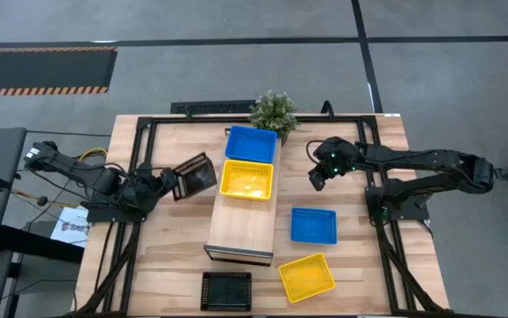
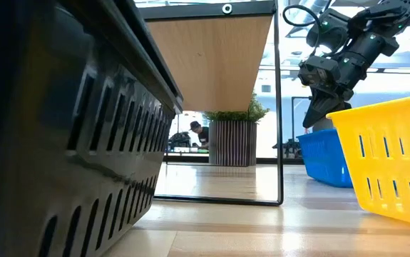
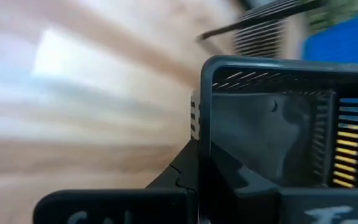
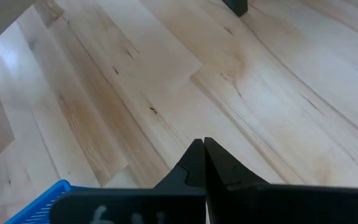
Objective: Stack baskets on shelf by color
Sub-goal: Put the top black basket on the shelf
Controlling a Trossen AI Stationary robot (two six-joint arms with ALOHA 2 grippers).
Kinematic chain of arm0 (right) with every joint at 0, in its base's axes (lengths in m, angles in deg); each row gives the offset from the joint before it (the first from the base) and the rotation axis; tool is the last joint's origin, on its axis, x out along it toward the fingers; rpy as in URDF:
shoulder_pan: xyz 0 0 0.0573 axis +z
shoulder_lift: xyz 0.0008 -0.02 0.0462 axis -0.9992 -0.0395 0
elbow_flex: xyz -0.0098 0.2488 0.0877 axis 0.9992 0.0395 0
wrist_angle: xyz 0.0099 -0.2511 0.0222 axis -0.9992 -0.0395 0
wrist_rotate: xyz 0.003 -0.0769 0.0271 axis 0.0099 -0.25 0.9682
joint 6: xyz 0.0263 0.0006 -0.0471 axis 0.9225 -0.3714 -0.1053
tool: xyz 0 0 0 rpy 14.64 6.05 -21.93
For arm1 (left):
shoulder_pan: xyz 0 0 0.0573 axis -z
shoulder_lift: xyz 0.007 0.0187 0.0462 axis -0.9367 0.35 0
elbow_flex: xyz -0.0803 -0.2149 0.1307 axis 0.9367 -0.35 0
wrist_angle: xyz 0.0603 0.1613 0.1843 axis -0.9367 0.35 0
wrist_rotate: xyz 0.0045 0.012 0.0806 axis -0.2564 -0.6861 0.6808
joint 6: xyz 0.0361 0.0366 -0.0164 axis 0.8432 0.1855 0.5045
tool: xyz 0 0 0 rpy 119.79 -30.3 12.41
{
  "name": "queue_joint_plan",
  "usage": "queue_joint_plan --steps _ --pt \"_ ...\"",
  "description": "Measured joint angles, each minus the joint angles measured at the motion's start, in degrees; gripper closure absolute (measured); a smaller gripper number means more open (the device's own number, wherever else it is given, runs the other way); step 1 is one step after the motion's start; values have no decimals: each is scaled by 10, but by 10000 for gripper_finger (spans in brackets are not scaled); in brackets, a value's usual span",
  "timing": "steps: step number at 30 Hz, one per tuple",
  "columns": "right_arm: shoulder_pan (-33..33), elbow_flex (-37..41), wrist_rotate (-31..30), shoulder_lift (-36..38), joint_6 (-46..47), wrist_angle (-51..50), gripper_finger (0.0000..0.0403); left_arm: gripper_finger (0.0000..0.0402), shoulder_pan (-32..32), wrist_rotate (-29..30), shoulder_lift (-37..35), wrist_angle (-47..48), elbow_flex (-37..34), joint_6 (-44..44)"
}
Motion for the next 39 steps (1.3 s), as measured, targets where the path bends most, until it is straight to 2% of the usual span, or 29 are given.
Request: queue_joint_plan --steps 7,9,12,18,23,27,31,34,39 --pt "0 0 -1 0 0 0 396 401 0 99 0 -18 77 156" --pt "0 0 -1 0 0 0 396 401 0 102 4 -54 99 228" --pt "0 0 -1 0 -1 0 396 401 0 66 23 -91 130 286" --pt "0 0 -2 0 -2 0 396 401 0 -50 125 -101 200 280" --pt "0 0 -2 0 -2 0 396 401 3 -137 220 -46 305 267" --pt "0 0 -2 0 -2 0 396 401 9 -159 290 66 409 236" --pt "0 0 -2 0 -6 0 396 401 15 -151 361 194 491 179" --pt "0 0 -2 0 -7 0 396 401 20 -159 405 229 530 167" --pt "0 0 -2 0 -16 0 396 401 21 -200 457 232 571 198"
